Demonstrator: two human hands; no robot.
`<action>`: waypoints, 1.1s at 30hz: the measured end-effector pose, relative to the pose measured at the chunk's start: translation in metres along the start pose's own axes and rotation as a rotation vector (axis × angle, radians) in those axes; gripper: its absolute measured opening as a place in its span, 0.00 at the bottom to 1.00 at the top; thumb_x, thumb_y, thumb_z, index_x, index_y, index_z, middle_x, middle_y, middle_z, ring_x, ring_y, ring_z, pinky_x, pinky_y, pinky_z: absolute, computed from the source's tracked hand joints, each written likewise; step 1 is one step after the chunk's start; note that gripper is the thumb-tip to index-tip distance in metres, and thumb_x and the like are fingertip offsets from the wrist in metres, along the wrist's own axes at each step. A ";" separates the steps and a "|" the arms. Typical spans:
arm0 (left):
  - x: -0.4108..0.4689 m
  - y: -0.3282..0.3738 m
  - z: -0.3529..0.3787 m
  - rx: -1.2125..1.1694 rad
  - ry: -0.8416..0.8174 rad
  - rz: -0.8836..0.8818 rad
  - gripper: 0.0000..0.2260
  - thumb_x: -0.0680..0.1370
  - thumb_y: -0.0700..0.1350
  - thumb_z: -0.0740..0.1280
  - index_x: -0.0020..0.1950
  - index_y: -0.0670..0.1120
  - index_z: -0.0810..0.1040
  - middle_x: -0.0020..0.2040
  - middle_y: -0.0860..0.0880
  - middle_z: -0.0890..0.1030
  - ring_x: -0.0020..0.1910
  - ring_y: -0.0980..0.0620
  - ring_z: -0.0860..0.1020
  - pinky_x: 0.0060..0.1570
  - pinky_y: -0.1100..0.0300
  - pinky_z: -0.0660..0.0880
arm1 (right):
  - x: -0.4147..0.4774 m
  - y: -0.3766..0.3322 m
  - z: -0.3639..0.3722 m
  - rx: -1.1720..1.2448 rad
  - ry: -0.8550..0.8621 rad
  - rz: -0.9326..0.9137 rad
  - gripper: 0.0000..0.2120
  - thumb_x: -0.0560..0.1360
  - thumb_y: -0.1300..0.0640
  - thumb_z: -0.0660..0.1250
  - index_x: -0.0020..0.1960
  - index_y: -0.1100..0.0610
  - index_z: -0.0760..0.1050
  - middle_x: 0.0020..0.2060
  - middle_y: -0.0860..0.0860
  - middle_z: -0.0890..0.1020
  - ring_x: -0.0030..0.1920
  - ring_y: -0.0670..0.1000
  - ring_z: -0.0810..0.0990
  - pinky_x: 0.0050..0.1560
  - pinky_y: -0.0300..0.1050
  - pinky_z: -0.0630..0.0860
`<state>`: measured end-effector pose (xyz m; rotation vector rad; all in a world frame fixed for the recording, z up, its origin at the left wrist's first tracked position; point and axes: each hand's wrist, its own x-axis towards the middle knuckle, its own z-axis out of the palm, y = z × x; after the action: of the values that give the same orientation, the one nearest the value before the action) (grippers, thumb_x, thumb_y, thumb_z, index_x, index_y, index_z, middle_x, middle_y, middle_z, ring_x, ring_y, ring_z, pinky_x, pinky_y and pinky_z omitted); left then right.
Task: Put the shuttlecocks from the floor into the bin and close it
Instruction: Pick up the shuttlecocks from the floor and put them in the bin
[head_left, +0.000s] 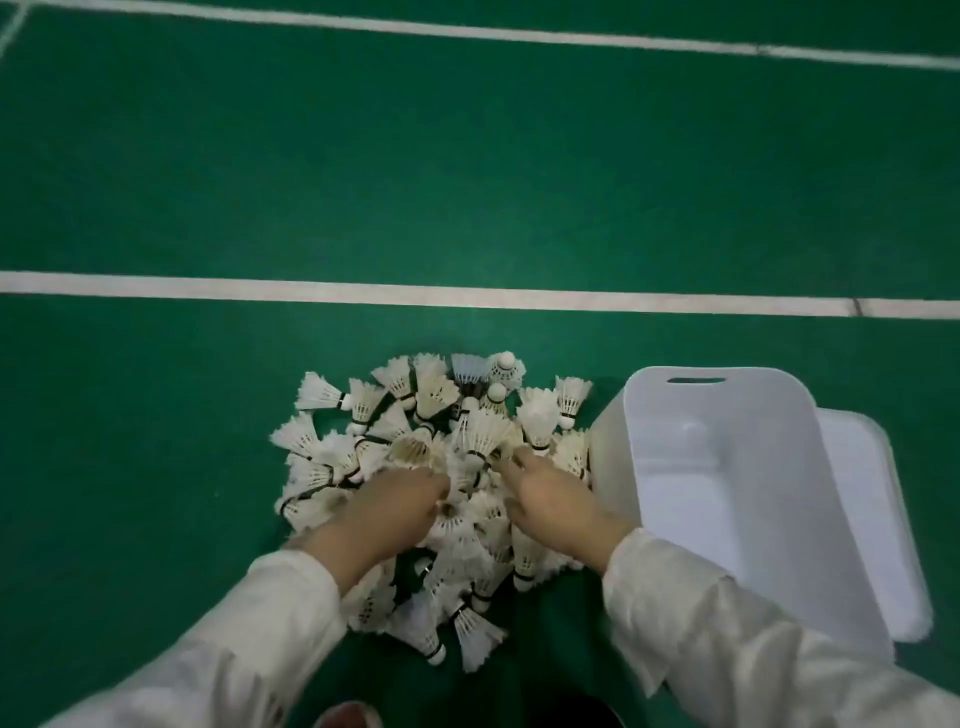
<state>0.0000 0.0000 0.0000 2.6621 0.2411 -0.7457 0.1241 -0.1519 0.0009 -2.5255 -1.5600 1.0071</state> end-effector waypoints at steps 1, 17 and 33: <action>0.007 -0.002 0.010 0.021 0.000 -0.005 0.11 0.79 0.43 0.56 0.59 0.46 0.71 0.56 0.47 0.76 0.51 0.47 0.75 0.45 0.55 0.72 | 0.008 0.004 0.005 0.016 0.042 -0.009 0.20 0.77 0.57 0.58 0.68 0.58 0.63 0.63 0.58 0.67 0.57 0.59 0.73 0.48 0.50 0.74; 0.001 -0.013 0.099 0.081 0.013 0.061 0.21 0.77 0.48 0.62 0.69 0.44 0.66 0.66 0.46 0.69 0.65 0.48 0.65 0.61 0.54 0.67 | 0.006 0.018 0.039 -0.191 0.162 0.015 0.06 0.75 0.63 0.58 0.49 0.62 0.72 0.47 0.58 0.76 0.48 0.58 0.75 0.45 0.46 0.70; -0.022 0.024 0.028 -0.058 0.338 0.149 0.08 0.80 0.41 0.60 0.56 0.44 0.76 0.50 0.52 0.78 0.49 0.53 0.75 0.51 0.65 0.70 | -0.045 0.014 0.083 0.064 0.300 0.122 0.12 0.76 0.60 0.61 0.57 0.61 0.76 0.53 0.56 0.77 0.53 0.57 0.77 0.53 0.47 0.72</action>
<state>-0.0254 -0.0342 -0.0030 2.7007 0.1451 -0.2367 0.0784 -0.2212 -0.0460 -2.6049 -1.2866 0.6338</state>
